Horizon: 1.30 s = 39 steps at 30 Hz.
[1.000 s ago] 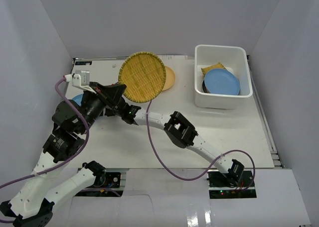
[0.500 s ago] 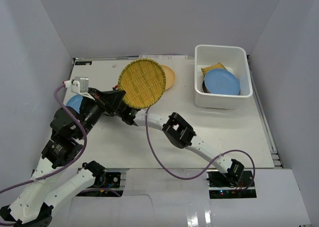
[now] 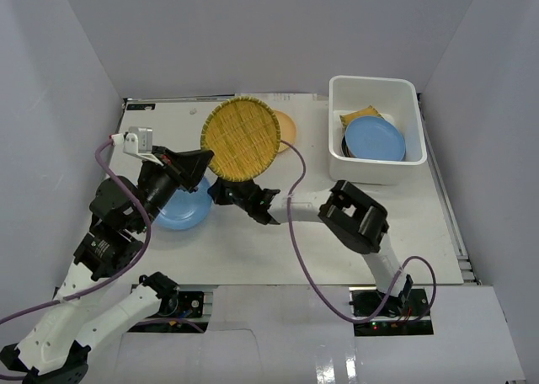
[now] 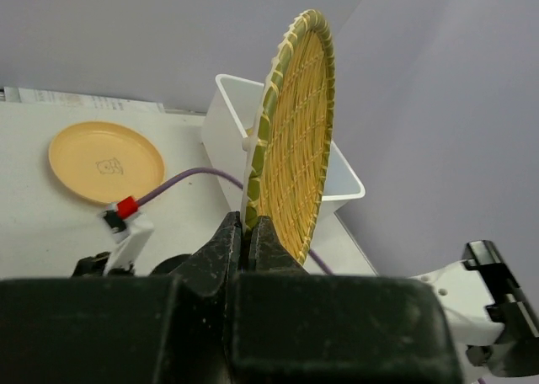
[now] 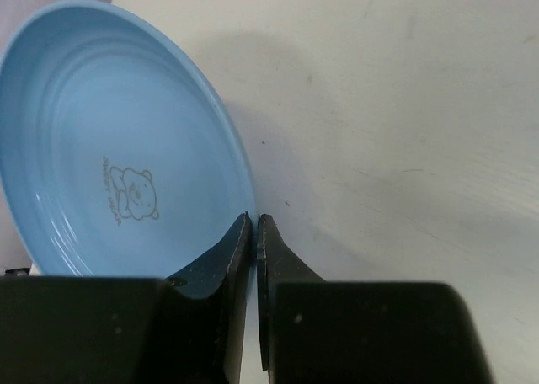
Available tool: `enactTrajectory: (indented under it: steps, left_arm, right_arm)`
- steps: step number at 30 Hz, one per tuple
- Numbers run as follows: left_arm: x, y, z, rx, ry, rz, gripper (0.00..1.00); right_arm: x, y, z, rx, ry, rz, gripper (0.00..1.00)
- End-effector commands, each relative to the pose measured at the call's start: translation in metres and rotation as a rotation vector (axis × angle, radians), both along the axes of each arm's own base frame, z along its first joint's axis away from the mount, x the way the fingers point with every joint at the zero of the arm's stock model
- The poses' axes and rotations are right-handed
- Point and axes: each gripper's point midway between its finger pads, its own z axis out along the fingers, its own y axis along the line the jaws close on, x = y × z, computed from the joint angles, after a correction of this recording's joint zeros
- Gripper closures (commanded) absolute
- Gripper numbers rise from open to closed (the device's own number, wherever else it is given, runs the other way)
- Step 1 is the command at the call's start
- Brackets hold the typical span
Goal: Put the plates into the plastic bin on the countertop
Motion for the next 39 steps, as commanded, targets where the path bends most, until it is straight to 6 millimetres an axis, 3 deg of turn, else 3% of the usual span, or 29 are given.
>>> enactTrajectory:
  steps: [1, 3, 4, 5, 7, 8, 10, 11, 13, 14, 16, 17, 18, 20, 21, 22, 23, 24, 25, 27, 28, 29, 31, 32, 35, 36, 37, 38, 39]
  left_arm:
    - [-0.014, 0.005, 0.066, -0.132, -0.155, -0.020, 1.00]
    - [-0.015, 0.002, 0.072, -0.142, -0.160, -0.038, 1.00]
    - [-0.011, -0.004, 0.070, -0.137, -0.146, -0.053, 1.00]
    - [-0.011, -0.009, 0.072, -0.149, -0.145, -0.076, 1.00]
    - [-0.011, -0.023, 0.069, -0.147, -0.133, -0.139, 1.00]
    - [-0.006, -0.030, 0.067, -0.150, -0.125, -0.157, 1.00]
    - [-0.005, -0.041, 0.070, -0.170, -0.127, -0.204, 1.00]
    - [0.003, -0.049, 0.064, -0.162, -0.106, -0.214, 1.00]
    - [0.011, -0.062, 0.060, -0.167, -0.080, -0.243, 1.00]
    - [0.024, -0.074, 0.052, -0.158, -0.051, -0.256, 1.00]
    - [0.034, -0.091, 0.054, -0.168, -0.048, -0.300, 1.00]
    - [0.041, -0.097, 0.058, -0.170, -0.043, -0.309, 1.00]
    - [0.060, -0.113, 0.041, -0.148, 0.009, -0.314, 1.00]
    - [0.075, -0.128, 0.034, -0.150, 0.035, -0.335, 1.00]
    - [0.081, -0.135, 0.038, -0.156, 0.036, -0.344, 1.00]
    - [0.098, -0.151, 0.019, -0.141, 0.081, -0.352, 1.00]
    - [0.105, -0.159, 0.015, -0.138, 0.093, -0.358, 1.00]
    - [0.111, -0.166, 0.023, -0.145, 0.083, -0.364, 1.00]
    - [0.124, -0.185, 0.001, -0.123, 0.130, -0.375, 1.00]
    - [0.135, -0.204, -0.008, -0.107, 0.145, -0.388, 1.00]
    - [0.138, -0.213, 0.001, -0.113, 0.127, -0.398, 1.00]
    - [0.146, -0.234, -0.022, -0.086, 0.165, -0.415, 1.00]
    - [0.154, -0.251, -0.016, -0.094, 0.158, -0.424, 1.00]
    - [0.166, -0.265, -0.039, -0.081, 0.201, -0.429, 1.00]
    - [0.179, -0.287, -0.035, -0.084, 0.198, -0.439, 1.00]
    - [0.190, -0.299, -0.059, -0.060, 0.229, -0.433, 1.00]
    - [0.193, -0.308, -0.066, -0.048, 0.246, -0.436, 1.00]
    - [0.197, -0.314, -0.050, -0.063, 0.216, -0.443, 1.00]
    - [0.208, -0.328, -0.079, -0.036, 0.257, -0.445, 1.00]
  right_arm:
    - [0.031, -0.068, 0.175, 0.194, -0.350, -0.140, 0.92]
    - [0.045, -0.095, 0.186, 0.186, -0.377, -0.185, 0.92]
    - [0.045, -0.124, 0.206, 0.197, -0.400, -0.209, 0.92]
    - [0.068, -0.160, 0.204, 0.145, -0.399, -0.273, 0.92]
    - [0.082, -0.212, 0.221, 0.088, -0.440, -0.343, 0.92]
    - [0.106, -0.258, 0.214, 0.019, -0.426, -0.428, 0.92]
    - [0.118, -0.309, 0.222, -0.022, -0.429, -0.490, 0.92]
    - [0.135, -0.357, 0.220, -0.056, -0.421, -0.585, 0.92]
    - [0.140, -0.401, 0.220, -0.085, -0.410, -0.646, 0.92]
    - [0.148, -0.441, 0.219, -0.120, -0.401, -0.724, 0.92]
    - [0.156, -0.486, 0.202, -0.185, -0.355, -0.796, 0.92]
    - [0.157, -0.499, 0.197, -0.217, -0.340, -0.815, 0.92]
    - [0.158, -0.509, 0.186, -0.242, -0.309, -0.821, 0.92]
    - [0.158, -0.539, 0.167, -0.279, -0.261, -0.869, 0.92]
    - [0.154, -0.543, 0.152, -0.287, -0.228, -0.873, 0.92]
    - [0.152, -0.555, 0.145, -0.285, -0.209, -0.891, 0.92]
    - [0.150, -0.568, 0.140, -0.284, -0.194, -0.915, 0.92]
    - [0.149, -0.569, 0.133, -0.279, -0.177, -0.905, 0.90]
    - [0.147, -0.576, 0.131, -0.277, -0.169, -0.915, 0.82]
    - [0.144, -0.581, 0.131, -0.263, -0.163, -0.930, 0.66]
    - [0.142, -0.580, 0.137, -0.228, -0.168, -0.926, 0.56]
    - [0.141, -0.585, 0.142, -0.205, -0.170, -0.931, 0.39]
    - [0.139, -0.583, 0.164, -0.137, -0.199, -0.909, 0.25]
    - [0.137, -0.586, 0.172, -0.117, -0.209, -0.905, 0.20]
    - [0.125, -0.594, 0.220, -0.075, -0.299, -0.922, 0.21]
    - [0.115, -0.594, 0.239, -0.063, -0.336, -0.930, 0.22]
    - [0.108, -0.597, 0.251, -0.055, -0.363, -0.938, 0.26]
    - [0.103, -0.596, 0.263, -0.046, -0.390, -0.941, 0.28]
    - [0.091, -0.591, 0.279, -0.034, -0.430, -0.931, 0.30]
